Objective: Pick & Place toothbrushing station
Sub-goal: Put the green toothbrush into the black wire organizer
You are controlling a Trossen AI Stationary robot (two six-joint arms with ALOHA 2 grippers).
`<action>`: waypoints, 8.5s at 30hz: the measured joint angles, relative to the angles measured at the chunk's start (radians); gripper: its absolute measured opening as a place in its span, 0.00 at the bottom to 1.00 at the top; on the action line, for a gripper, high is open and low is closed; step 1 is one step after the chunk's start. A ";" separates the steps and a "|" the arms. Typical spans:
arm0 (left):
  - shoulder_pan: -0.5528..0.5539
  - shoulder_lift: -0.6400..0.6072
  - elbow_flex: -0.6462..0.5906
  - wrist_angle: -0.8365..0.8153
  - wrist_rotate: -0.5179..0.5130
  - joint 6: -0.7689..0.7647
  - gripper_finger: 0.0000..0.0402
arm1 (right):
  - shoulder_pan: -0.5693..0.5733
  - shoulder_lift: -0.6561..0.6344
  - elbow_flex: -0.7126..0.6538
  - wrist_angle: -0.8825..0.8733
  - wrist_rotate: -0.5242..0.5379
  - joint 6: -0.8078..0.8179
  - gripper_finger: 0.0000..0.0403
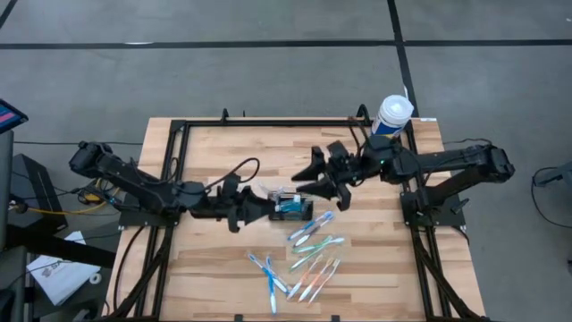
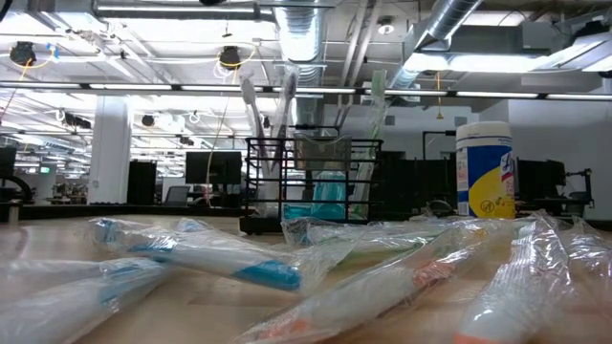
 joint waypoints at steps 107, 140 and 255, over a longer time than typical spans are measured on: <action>0.642 -0.162 -0.002 -0.081 0.858 0.123 0.29 | 0.431 0.367 0.015 -0.702 0.854 1.623 0.48; 0.672 -0.162 -0.002 -0.078 0.925 0.043 0.29 | 0.597 0.542 0.410 -1.307 0.955 1.470 0.38; 0.731 -0.162 -0.001 -0.105 0.732 0.306 0.29 | 0.198 -0.113 0.061 -1.090 0.338 0.282 0.02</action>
